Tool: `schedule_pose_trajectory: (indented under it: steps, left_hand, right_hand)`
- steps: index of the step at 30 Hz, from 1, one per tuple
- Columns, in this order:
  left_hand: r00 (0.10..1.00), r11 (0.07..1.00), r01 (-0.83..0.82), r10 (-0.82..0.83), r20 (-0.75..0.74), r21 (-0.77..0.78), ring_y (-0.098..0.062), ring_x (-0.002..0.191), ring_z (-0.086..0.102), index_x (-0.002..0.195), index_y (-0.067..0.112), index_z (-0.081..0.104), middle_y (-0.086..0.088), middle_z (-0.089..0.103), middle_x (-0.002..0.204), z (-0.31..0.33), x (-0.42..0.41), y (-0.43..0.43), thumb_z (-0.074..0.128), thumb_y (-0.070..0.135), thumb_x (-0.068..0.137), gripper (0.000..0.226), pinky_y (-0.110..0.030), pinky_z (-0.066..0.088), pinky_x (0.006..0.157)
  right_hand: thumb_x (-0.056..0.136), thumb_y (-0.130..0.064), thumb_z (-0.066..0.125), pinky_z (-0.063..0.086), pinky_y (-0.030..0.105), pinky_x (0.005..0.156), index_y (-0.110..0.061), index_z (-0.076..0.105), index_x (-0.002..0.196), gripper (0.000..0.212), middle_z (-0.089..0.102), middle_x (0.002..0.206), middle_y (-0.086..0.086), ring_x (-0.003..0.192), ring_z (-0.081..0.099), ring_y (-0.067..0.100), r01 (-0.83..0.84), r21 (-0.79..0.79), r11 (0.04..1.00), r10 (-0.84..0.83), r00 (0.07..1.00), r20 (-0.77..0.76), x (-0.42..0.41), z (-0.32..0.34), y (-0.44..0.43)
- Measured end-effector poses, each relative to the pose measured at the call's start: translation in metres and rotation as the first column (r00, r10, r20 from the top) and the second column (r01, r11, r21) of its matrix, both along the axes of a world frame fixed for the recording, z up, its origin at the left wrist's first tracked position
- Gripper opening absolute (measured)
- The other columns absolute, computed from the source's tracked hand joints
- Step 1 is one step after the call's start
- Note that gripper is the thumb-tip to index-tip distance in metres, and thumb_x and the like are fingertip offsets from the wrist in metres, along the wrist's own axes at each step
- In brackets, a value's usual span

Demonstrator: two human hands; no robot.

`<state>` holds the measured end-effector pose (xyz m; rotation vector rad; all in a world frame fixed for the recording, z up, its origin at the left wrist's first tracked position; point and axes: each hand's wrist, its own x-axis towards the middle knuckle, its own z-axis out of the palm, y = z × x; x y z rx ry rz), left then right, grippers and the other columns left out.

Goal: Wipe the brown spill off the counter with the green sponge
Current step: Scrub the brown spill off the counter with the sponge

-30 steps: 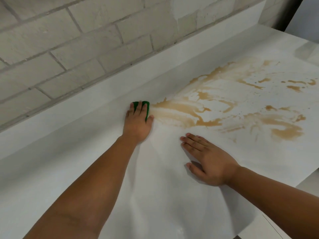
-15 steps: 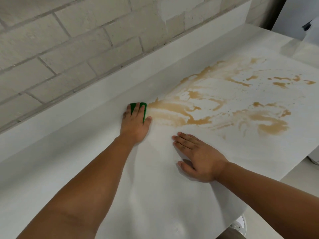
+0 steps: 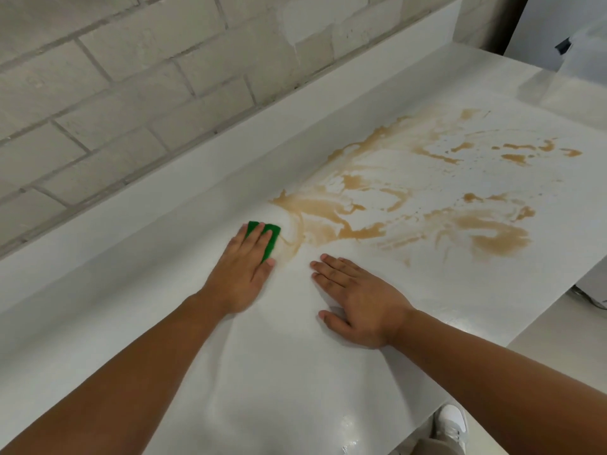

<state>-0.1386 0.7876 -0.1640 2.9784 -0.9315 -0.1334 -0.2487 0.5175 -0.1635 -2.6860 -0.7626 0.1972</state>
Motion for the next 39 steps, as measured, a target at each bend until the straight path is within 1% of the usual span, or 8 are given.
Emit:
schedule_pose_trajectory:
  steps: [4, 13, 18, 23, 28, 31, 34, 39]
  left_hand:
    - [0.953, 0.953, -0.300, 0.299, -0.053, -0.026, -0.030, 0.152, -0.005, 0.158, 0.020, 0.007, -0.001, 0.004, 0.166, 0.003, 0.015, -0.051, 0.006, 0.059, 0.098, 0.073, -0.050, 0.008, 0.122]
    - [0.986, 0.991, -0.048, 0.028, -0.161, -0.126, -0.011, 0.149, -0.021, 0.158, 0.032, -0.001, 0.012, -0.007, 0.165, 0.004, -0.040, -0.055, -0.005, 0.059, 0.097, 0.066, -0.044, 0.003, 0.124]
    - [0.965, 0.972, -0.221, 0.207, -0.158, -0.077, -0.017, 0.151, -0.016, 0.158, 0.028, 0.002, 0.007, -0.006, 0.166, 0.007, -0.019, -0.044, -0.004, 0.062, 0.093, 0.074, -0.043, -0.005, 0.123]
    - [0.938, 0.944, -0.329, 0.330, -0.110, 0.023, -0.029, 0.151, -0.014, 0.158, 0.021, 0.000, 0.000, -0.007, 0.166, 0.006, 0.005, -0.089, 0.007, 0.057, 0.100, 0.070, -0.051, -0.006, 0.121]
    - [0.987, 0.991, -0.130, 0.129, -0.094, -0.014, -0.024, 0.151, -0.018, 0.158, 0.025, -0.003, 0.003, -0.007, 0.166, 0.005, -0.030, -0.113, 0.003, 0.060, 0.095, 0.072, -0.048, -0.005, 0.122]
    - [0.996, 0.999, 0.009, -0.013, -0.084, -0.043, -0.018, 0.150, -0.021, 0.158, 0.026, -0.003, 0.007, -0.009, 0.166, 0.007, -0.063, -0.103, 0.013, 0.053, 0.103, 0.063, -0.045, -0.002, 0.123]
    - [0.994, 0.996, 0.058, -0.064, -0.087, -0.069, -0.014, 0.151, -0.018, 0.158, 0.025, 0.004, 0.007, -0.003, 0.166, 0.008, -0.074, -0.076, 0.016, 0.049, 0.105, 0.060, -0.043, 0.002, 0.124]
    - [0.958, 0.960, -0.277, 0.273, -0.087, -0.043, -0.023, 0.152, -0.009, 0.159, 0.024, 0.007, 0.002, 0.002, 0.166, 0.009, -0.048, -0.095, 0.005, 0.056, 0.099, 0.068, -0.048, 0.008, 0.123]
  right_hand:
    - [0.096, -0.057, 0.023, -0.003, 0.032, 0.122, -0.014, 0.013, 0.155, 0.074, 0.001, 0.164, 0.000, 0.149, -0.014, 0.011, -0.007, 0.001, 1.000, 0.007, 1.000, 0.003, 0.001, -0.001, 0.001]
    - [0.098, -0.055, 0.026, -0.007, 0.031, 0.121, -0.012, 0.006, 0.156, 0.075, -0.002, 0.163, 0.003, 0.149, -0.014, 0.013, -0.028, -0.029, 0.999, 0.029, 1.000, 0.007, -0.001, 0.002, -0.001]
    - [0.098, -0.051, 0.036, -0.005, 0.030, 0.121, -0.009, 0.017, 0.154, 0.073, 0.005, 0.164, 0.006, 0.150, -0.007, 0.017, 0.002, 0.068, 0.998, -0.001, 1.000, -0.016, -0.003, 0.004, -0.004]
    - [0.095, -0.045, 0.042, 0.014, 0.034, 0.121, -0.004, 0.045, 0.142, 0.062, 0.039, 0.152, 0.014, 0.145, 0.027, 0.027, 0.025, 0.117, 0.993, -0.034, 0.996, 0.080, -0.016, 0.002, -0.029]
    - [0.089, -0.031, 0.057, 0.041, 0.040, 0.108, -0.001, 0.065, 0.119, 0.043, 0.063, 0.127, 0.016, 0.121, 0.055, 0.033, 0.027, 0.160, 0.987, -0.068, 0.964, 0.255, -0.025, 0.001, -0.069]
    - [0.090, -0.038, 0.054, 0.037, 0.043, 0.112, -0.001, 0.059, 0.127, 0.053, 0.057, 0.136, 0.017, 0.132, 0.047, 0.033, 0.018, 0.093, 0.996, -0.038, 0.975, 0.220, -0.032, 0.001, -0.091]
    - [0.094, -0.052, 0.042, 0.021, 0.042, 0.120, -0.005, 0.039, 0.146, 0.070, 0.032, 0.156, 0.011, 0.148, 0.020, 0.026, -0.010, 0.011, 1.000, 0.008, 0.990, 0.142, -0.040, 0.000, -0.109]
    - [0.096, -0.059, 0.031, 0.011, 0.042, 0.122, -0.010, 0.022, 0.153, 0.076, 0.010, 0.163, 0.006, 0.151, -0.003, 0.019, -0.025, -0.083, 0.996, 0.032, 0.995, 0.093, -0.048, 0.006, -0.139]
